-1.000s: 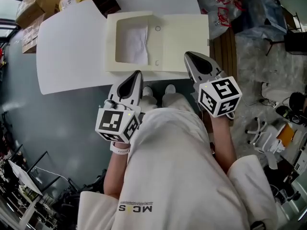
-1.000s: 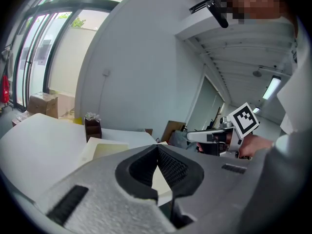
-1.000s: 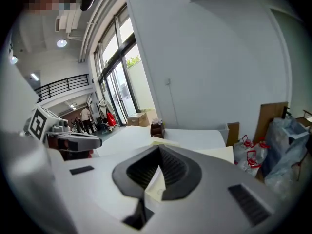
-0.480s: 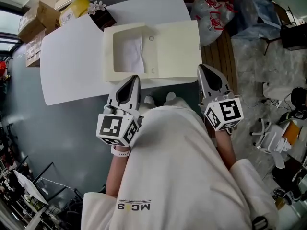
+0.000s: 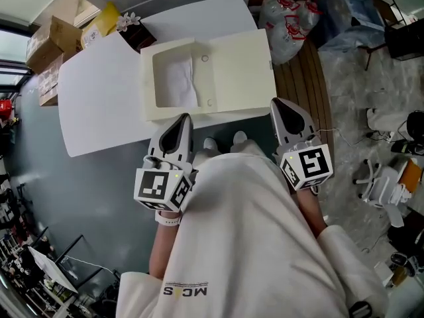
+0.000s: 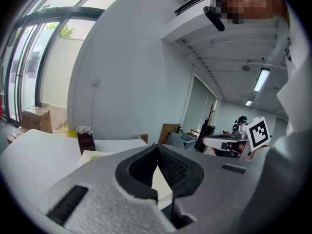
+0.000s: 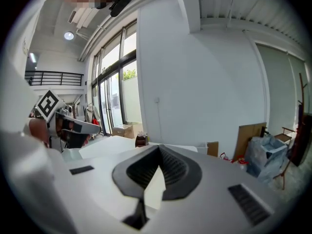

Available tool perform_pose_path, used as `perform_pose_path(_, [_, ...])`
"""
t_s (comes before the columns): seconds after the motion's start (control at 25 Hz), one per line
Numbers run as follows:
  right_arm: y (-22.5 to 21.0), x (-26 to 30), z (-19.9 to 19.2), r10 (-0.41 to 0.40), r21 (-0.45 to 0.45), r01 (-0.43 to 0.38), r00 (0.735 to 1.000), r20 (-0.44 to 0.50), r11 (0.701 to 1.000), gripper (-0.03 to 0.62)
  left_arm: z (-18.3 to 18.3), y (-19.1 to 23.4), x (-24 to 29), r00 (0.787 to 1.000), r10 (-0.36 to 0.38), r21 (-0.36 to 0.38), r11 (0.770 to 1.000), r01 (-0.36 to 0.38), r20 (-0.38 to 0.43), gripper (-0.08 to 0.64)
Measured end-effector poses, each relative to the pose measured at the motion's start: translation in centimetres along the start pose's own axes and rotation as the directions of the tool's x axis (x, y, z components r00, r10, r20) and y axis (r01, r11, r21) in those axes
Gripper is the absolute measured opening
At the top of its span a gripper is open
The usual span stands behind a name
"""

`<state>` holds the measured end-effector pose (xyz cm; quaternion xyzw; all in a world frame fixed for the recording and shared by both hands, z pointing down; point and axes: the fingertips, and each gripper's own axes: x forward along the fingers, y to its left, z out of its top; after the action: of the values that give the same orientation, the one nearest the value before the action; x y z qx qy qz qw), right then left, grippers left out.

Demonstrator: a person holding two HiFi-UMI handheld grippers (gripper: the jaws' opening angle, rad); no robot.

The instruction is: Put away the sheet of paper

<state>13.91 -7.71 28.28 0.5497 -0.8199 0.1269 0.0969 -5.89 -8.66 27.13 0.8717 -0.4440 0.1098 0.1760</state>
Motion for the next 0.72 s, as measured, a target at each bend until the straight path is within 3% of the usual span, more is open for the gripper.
perform_pose_path(0.72, [0.6, 0.0, 0.8, -0.009, -0.057, 0.011, 0.999, 0.038, 0.998, 0.015, -0.9, -1.5, 0.3, 1.000, -0.024, -0.012, 1.000, 0.024, 0.006, 0.023])
